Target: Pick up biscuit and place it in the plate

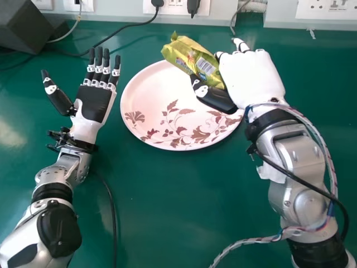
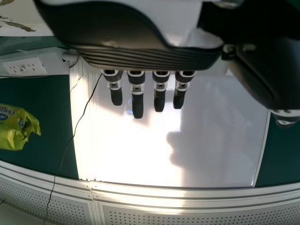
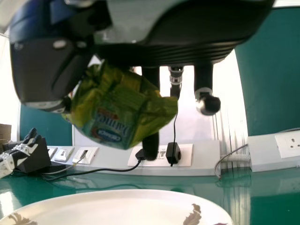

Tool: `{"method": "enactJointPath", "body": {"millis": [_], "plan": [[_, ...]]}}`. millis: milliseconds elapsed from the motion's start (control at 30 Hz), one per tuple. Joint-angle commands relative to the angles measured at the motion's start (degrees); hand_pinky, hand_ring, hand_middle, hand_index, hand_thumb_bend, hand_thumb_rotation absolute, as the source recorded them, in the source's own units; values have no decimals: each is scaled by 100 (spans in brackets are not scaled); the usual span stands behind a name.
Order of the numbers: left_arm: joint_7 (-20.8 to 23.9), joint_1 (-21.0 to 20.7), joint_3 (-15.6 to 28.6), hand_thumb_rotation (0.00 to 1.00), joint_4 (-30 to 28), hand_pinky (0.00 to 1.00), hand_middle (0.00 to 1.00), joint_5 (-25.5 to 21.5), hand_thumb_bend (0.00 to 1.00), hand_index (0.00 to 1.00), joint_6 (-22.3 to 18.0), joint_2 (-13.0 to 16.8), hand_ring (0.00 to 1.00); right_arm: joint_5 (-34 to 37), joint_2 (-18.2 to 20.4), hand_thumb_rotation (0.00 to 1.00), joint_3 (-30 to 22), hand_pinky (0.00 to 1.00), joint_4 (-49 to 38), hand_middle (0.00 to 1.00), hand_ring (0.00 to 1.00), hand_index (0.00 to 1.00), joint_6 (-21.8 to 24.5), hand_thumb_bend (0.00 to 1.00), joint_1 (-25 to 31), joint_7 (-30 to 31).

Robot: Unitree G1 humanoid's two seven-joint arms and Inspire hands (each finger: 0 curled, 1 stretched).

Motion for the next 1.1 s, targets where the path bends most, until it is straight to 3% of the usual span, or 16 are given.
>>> {"method": "enactJointPath", "body": {"millis": [0, 233, 633, 1067], "plan": [[47, 417, -35, 38, 97, 100, 100, 75, 99, 100, -20, -78, 93, 40, 57, 3, 67, 5, 39, 28, 17, 49, 63, 49, -71, -104], [-87, 471, -68, 38, -9, 100, 100, 38, 100, 100, 167, 1, 90, 32, 58, 3, 219, 4, 97, 29, 17, 49, 90, 49, -49, -154], [149, 603, 37, 35, -352, 100, 99, -126, 100, 100, 362, -62, 90, 388, 22, 3, 260, 5, 349, 28, 17, 49, 106, 49, 66, -355], [165, 604, 21, 33, -333, 100, 98, -238, 99, 100, 337, -36, 89, 532, -54, 3, 404, 5, 518, 28, 16, 49, 134, 49, 224, -576]]}}
